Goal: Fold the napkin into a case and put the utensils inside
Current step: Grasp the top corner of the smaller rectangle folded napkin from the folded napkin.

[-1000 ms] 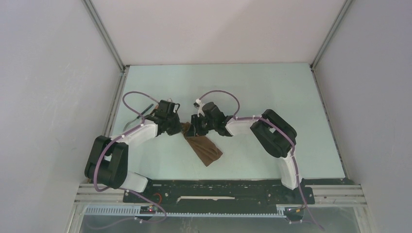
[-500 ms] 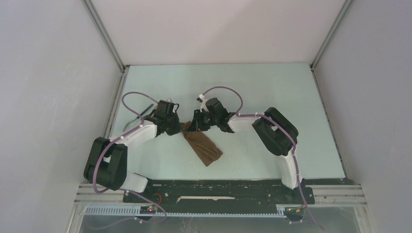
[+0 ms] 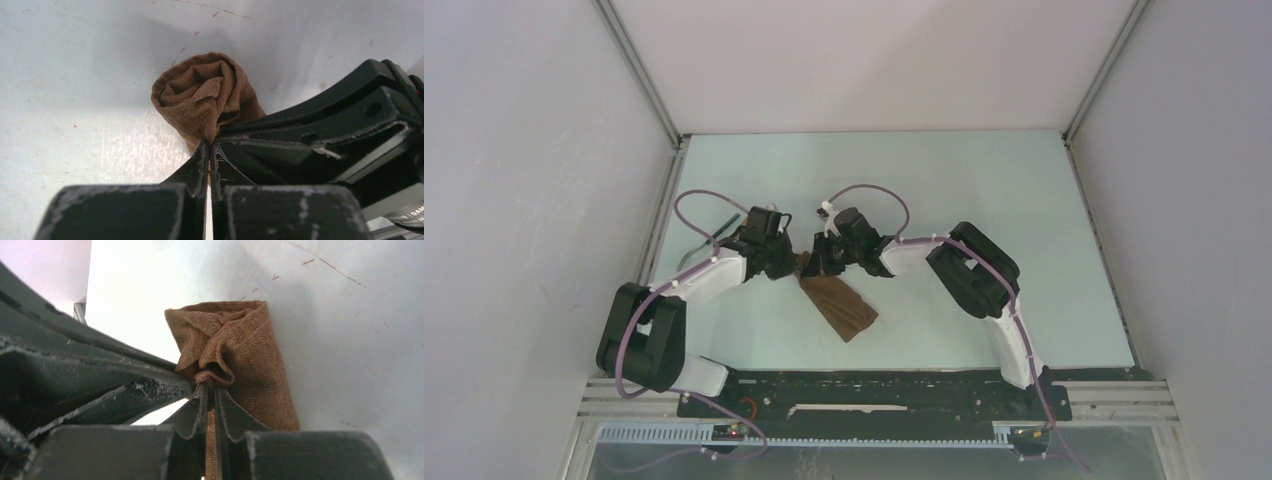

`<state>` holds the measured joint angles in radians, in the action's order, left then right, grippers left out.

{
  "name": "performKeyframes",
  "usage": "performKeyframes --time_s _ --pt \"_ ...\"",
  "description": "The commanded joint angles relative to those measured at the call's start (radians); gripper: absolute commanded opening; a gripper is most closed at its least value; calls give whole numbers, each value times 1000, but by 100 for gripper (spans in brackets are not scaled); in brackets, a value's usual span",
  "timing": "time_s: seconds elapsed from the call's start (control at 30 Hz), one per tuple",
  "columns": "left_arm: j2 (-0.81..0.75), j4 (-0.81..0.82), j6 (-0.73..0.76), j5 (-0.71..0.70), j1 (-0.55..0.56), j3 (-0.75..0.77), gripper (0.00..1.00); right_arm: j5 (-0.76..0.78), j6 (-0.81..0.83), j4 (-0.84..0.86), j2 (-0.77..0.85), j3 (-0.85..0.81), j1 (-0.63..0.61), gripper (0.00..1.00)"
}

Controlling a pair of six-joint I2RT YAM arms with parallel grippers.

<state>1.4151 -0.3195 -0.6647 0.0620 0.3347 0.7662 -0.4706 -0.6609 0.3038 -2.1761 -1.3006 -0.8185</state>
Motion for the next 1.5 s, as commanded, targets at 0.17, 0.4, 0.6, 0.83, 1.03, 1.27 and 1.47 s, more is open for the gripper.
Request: performKeyframes --time_s 0.17,0.4,0.6,0.83,1.03,1.27,1.47 --pt "-50 44 -76 60 -10 -25 0 204 -31 -93 -33 -79 -34 14" --pt "-103 20 -89 19 -50 -42 0 48 19 -31 -1 -28 -24 35" --pt "-98 6 -60 20 -86 -57 0 -28 11 -34 90 11 8 43" --pt "-102 9 -53 37 -90 -64 0 -56 8 -20 119 10 33 46" --pt "-109 10 -50 40 -91 -62 0 -76 -18 -6 51 -47 43 29" --pt "-104 15 -47 53 -91 -60 0 -101 -55 16 -34 -115 27 20" --pt "-108 18 -55 65 -91 -53 0 -75 -135 89 -135 -132 -12 15"
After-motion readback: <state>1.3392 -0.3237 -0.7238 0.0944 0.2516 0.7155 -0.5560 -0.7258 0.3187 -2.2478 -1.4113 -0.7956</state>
